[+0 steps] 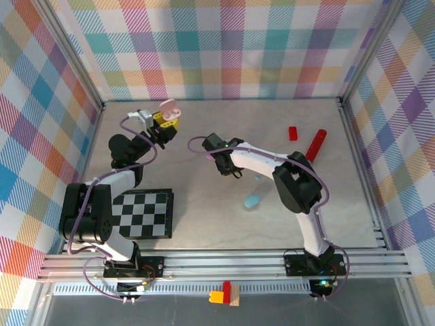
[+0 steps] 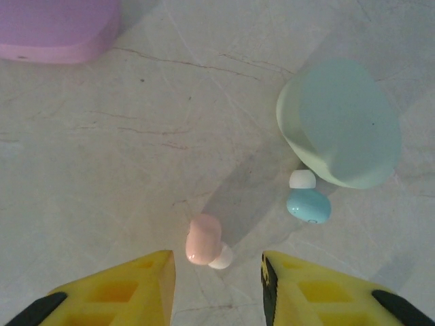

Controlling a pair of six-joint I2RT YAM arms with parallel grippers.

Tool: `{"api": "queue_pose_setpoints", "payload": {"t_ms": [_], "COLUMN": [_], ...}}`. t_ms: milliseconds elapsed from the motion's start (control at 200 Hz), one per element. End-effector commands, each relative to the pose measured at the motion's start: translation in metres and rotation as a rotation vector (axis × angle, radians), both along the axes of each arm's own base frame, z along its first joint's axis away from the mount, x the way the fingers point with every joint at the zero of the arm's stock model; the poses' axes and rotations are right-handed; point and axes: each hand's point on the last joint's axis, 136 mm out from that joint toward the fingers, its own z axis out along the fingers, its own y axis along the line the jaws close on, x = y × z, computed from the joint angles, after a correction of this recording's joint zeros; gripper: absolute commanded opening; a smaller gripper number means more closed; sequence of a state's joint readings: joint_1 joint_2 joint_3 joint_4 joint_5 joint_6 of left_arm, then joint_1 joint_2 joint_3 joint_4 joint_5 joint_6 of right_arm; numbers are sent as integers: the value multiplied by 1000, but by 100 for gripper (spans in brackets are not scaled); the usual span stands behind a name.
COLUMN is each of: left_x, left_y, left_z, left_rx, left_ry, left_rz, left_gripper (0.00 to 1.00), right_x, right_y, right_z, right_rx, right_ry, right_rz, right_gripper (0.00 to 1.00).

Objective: Insert the wireless bluetooth earbuds into the charging case

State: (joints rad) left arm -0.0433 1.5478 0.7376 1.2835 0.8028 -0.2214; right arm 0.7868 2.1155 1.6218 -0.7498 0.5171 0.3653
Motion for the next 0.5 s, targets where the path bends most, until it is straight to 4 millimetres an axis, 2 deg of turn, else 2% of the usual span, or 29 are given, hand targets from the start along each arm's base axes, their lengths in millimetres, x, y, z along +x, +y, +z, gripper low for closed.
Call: {"api": "queue_pose_setpoints", "payload": {"t_ms": [0, 495], "left_x": [-11, -13], "left_y": [2, 3], "left_z": [32, 34], "left_rx": [-3, -5], "left_ry": [-99, -106], "left_rz": [-17, -14], "left_gripper": [38, 38], "right_x": [-2, 1], "right_y": [-1, 3], "right_z": [-1, -19], "right_rx": [-61, -120], "right_ry": [17, 66], "right_rz": [2, 2], "right_gripper": [37, 31]}}
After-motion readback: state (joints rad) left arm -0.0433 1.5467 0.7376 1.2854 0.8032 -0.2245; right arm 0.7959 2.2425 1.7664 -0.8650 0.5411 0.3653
